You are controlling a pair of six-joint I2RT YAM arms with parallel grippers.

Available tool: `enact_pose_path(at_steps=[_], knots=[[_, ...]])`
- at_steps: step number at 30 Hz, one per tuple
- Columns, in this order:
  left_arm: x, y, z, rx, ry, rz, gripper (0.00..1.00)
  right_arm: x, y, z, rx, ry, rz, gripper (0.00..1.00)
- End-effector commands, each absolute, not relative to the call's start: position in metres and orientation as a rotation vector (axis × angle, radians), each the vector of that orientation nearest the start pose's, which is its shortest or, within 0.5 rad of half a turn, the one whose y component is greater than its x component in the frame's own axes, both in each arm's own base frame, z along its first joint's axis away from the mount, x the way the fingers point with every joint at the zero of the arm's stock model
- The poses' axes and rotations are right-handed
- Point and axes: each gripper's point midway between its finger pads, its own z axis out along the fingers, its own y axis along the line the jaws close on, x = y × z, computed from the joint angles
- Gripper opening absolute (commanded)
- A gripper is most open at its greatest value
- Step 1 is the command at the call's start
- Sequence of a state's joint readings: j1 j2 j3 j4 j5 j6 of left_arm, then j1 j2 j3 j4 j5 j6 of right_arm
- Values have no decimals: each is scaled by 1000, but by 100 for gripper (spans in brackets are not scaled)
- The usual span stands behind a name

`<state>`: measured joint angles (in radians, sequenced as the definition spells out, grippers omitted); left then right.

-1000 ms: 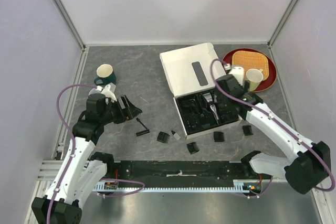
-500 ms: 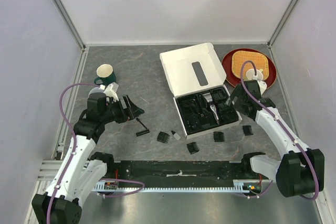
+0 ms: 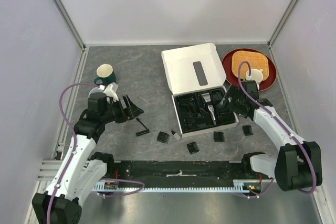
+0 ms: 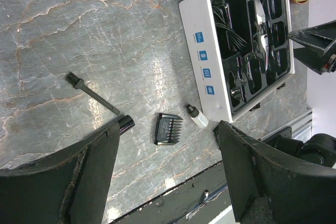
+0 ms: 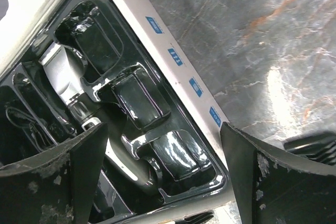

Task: Sort the hair-cutting tools

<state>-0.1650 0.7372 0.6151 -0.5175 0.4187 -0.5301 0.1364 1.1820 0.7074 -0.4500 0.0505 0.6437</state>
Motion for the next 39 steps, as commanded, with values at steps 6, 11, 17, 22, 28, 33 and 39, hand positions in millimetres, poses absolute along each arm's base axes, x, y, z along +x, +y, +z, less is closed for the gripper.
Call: enact_pose_path(at_steps=[6, 11, 17, 22, 28, 33, 39], knots=[[222, -124, 159, -170, 2251, -807, 82, 312, 93, 91, 513, 2395, 516, 92], [222, -125, 159, -176, 2254, -810, 82, 335, 103, 94, 443, 2391, 560, 88], [216, -142, 162, -192, 2255, -968, 82, 359, 122, 98, 387, 2373, 649, 83], [214, -168, 158, -179, 2221, -1171, 79, 374, 137, 105, 344, 2348, 679, 83], [222, -172, 153, -168, 2259, -1126, 78, 382, 121, 130, 311, 2294, 532, 83], [221, -189, 148, -122, 2283, -1151, 75, 361, 100, 143, 294, 2312, 406, 84], [215, -223, 130, -40, 2362, -1153, 62, 303, 132, 158, 30, 2351, 430, 84]])
